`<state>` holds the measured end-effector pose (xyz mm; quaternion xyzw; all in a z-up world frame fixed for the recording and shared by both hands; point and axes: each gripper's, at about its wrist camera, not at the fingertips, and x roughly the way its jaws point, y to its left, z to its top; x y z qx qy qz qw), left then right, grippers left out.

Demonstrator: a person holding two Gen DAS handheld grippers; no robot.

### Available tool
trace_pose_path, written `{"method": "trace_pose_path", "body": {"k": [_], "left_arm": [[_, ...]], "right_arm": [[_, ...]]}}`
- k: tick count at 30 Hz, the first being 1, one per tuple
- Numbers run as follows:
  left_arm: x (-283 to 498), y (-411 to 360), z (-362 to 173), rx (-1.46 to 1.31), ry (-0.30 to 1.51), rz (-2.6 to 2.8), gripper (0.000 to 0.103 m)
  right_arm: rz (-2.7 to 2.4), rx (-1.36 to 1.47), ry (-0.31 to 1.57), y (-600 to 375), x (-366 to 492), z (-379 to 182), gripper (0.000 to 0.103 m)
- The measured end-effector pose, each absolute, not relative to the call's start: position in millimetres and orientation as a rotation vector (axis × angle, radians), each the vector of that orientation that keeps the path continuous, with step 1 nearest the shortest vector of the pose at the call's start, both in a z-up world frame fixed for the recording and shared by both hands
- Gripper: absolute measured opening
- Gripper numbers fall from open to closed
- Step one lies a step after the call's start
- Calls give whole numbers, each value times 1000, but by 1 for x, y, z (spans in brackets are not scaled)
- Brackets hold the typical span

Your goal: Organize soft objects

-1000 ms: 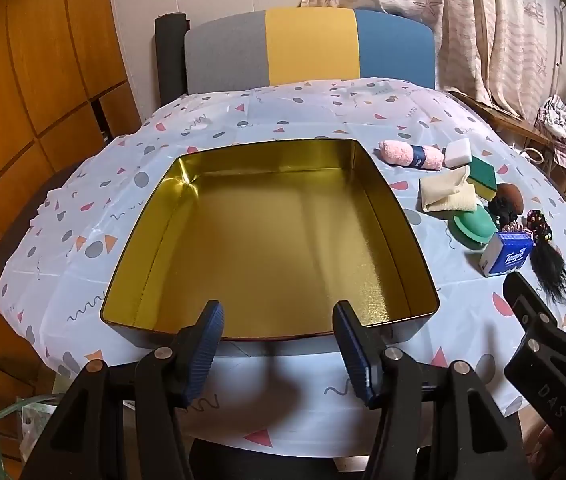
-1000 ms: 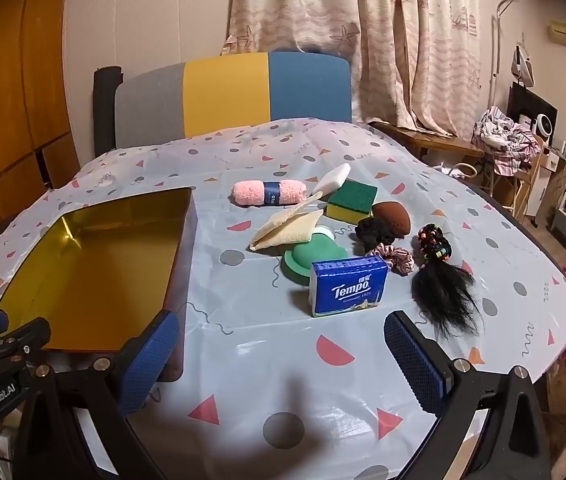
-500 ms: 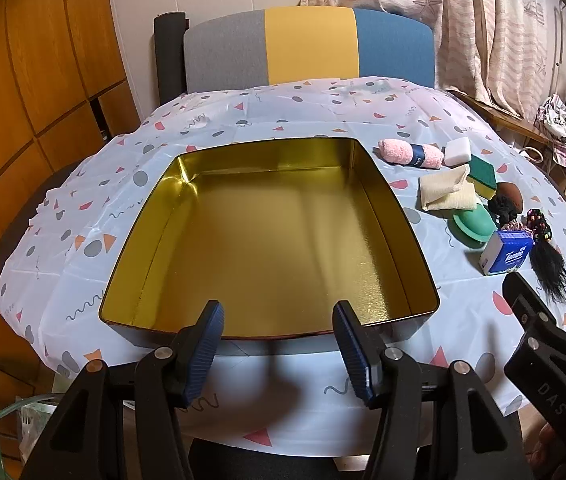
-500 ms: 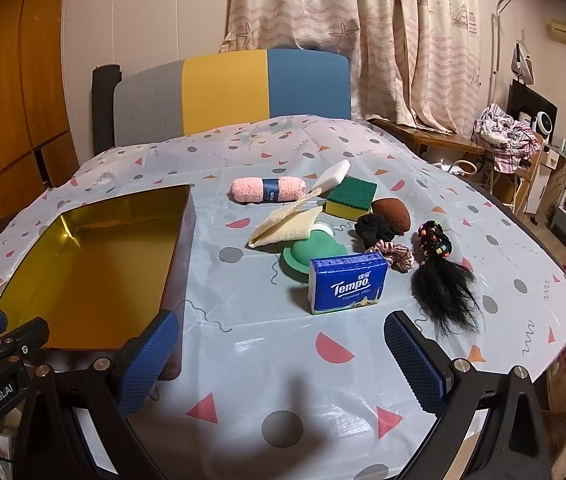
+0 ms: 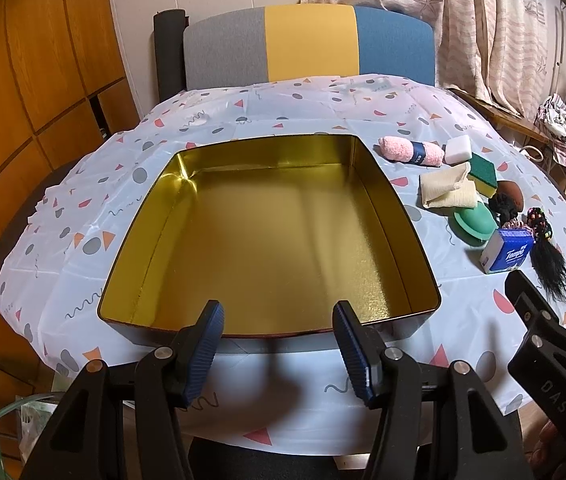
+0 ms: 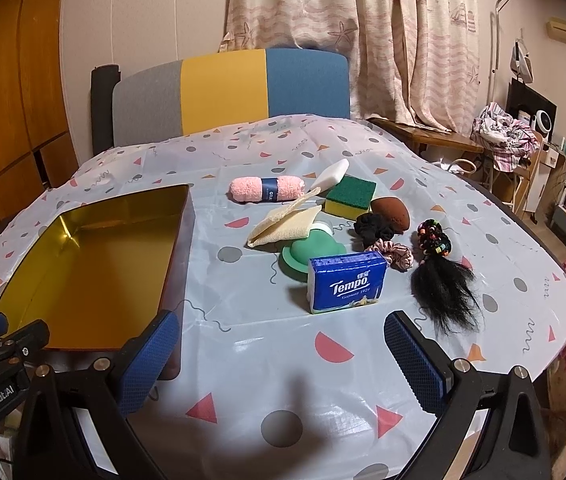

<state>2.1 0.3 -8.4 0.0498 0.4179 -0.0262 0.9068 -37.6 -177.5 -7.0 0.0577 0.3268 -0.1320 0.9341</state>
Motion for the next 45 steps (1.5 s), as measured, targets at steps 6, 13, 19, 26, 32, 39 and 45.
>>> {"method": "trace_pose_path", "body": {"k": [6, 13, 19, 26, 32, 39, 45], "left_arm": [[3, 0, -10, 102, 868, -54, 57], [4, 0, -10, 105, 872, -56, 57], [4, 1, -12, 102, 879, -56, 57], [4, 0, -13, 103, 882, -56, 57], [5, 0, -14, 102, 889, -57, 57], [5, -2, -16, 108, 902, -92, 57], [5, -5, -21, 80, 928, -177, 57]], "right_arm": [[-270, 120, 673, -178, -37, -7, 103], [-270, 119, 674, -178, -37, -7, 103], [-271, 120, 675, -178, -37, -8, 103], [-272, 119, 675, -178, -36, -9, 103], [-271, 121, 677, -179, -36, -9, 103], [-274, 125, 686, -182, -35, -12, 103], [-280, 135, 697, -193, -32, -11, 103]]}}
